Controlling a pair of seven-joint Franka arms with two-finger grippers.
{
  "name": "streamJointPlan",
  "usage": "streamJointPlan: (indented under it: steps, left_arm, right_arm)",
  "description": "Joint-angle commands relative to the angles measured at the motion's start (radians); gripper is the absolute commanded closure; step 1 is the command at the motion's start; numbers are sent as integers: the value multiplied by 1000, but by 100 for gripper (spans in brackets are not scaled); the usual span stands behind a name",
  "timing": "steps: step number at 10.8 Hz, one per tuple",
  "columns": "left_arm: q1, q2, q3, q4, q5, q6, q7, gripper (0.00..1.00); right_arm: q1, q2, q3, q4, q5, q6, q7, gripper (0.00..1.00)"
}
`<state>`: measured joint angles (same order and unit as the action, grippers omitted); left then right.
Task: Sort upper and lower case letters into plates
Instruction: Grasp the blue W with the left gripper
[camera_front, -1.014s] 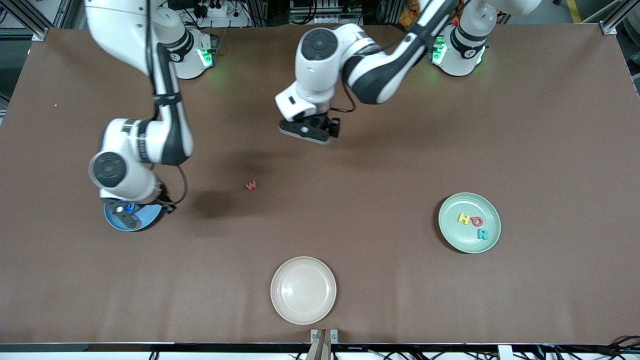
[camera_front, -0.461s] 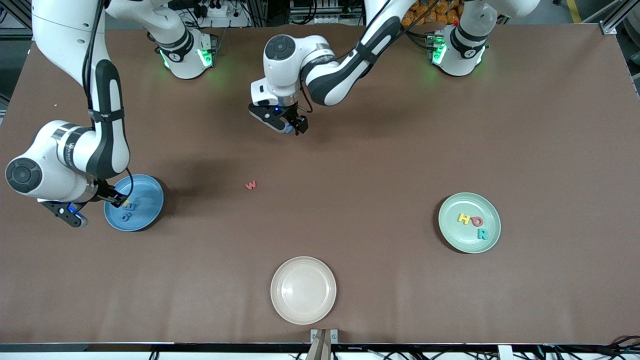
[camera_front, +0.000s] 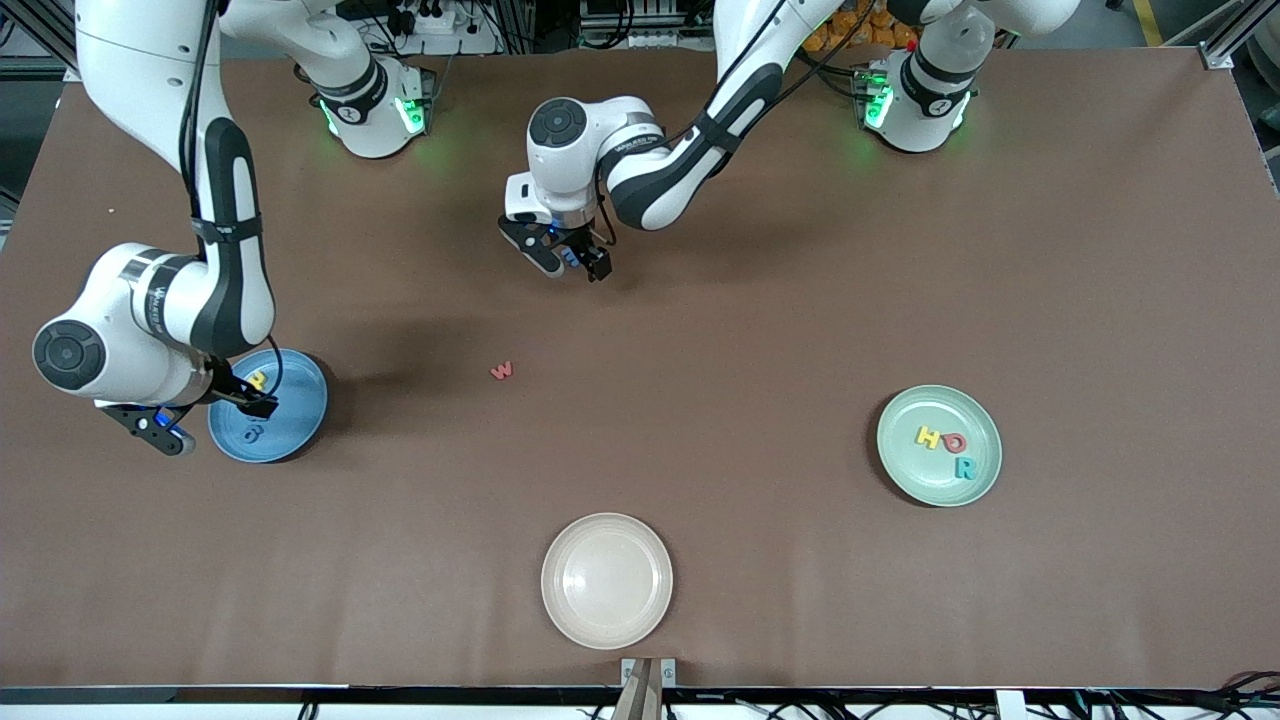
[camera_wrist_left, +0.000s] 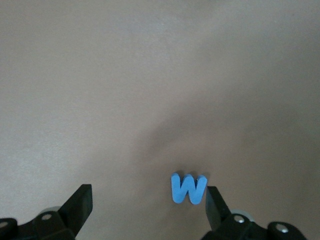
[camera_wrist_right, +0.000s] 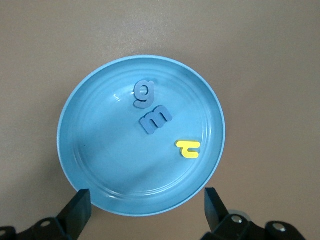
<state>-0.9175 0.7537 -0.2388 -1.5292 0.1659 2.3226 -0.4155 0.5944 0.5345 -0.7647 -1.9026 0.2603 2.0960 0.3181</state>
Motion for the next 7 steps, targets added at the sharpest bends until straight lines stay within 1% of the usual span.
streamJointPlan:
  steps: [1,6,7]
  left_arm:
    - [-21,41,-7,21,21,-2,11,0]
    - [-44,79,-7,21,24,0,11,0]
    - [-49,87,-7,21,26,18,11,0]
  right_arm:
    - [11,-10,1,-3,8,-10,7,0]
    - [15,-10,1,-3,8,-11,7,0]
    - [15,-10,1,-3,8,-11,7,0]
